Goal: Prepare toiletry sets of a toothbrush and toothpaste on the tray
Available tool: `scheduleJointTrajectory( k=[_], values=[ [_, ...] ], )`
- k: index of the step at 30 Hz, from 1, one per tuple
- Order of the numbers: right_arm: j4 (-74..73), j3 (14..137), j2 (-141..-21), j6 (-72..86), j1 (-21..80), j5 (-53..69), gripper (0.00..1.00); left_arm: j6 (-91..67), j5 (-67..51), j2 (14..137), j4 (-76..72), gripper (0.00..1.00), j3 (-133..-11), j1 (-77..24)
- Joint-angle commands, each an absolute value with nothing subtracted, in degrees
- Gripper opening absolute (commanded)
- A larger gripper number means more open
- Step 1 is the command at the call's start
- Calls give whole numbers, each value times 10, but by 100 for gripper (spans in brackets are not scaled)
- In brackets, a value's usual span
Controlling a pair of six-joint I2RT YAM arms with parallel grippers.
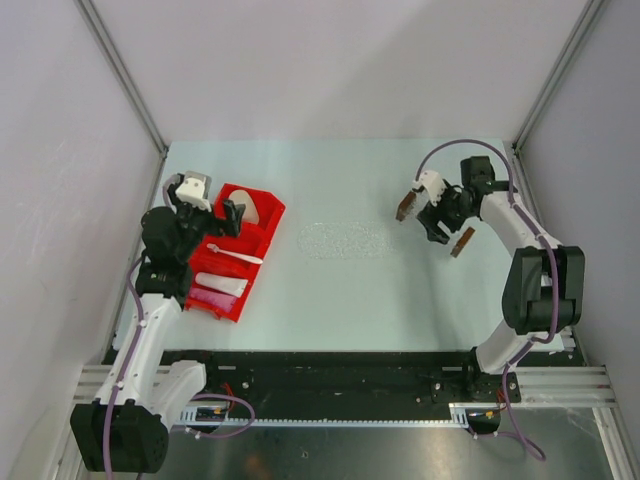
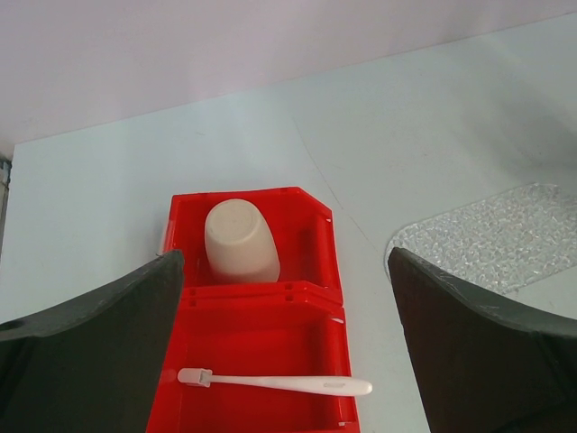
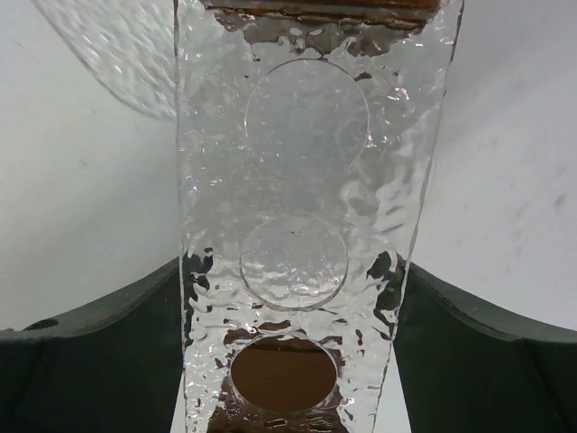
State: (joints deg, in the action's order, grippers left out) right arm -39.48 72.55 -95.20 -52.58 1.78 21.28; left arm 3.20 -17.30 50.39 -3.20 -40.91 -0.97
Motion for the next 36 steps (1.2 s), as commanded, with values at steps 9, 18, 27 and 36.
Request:
scheduleJointTrajectory(
  k=[9, 18, 27, 36],
  values=[
    [-459, 909, -1054, -627, 105, 367, 36, 86, -219, 502, -40, 100, -392, -4],
    [-534, 984, -1127, -744, 169, 367, 37, 94, -208, 504, -40, 100, -390, -4],
    [-607, 1035, -1178, -809, 204, 373, 37, 98, -202, 506, -40, 100, -388, -4],
    [-628, 1067, -1213, -800, 228, 357, 36, 97, -205, 506, -40, 100, -388, -4]
  ],
)
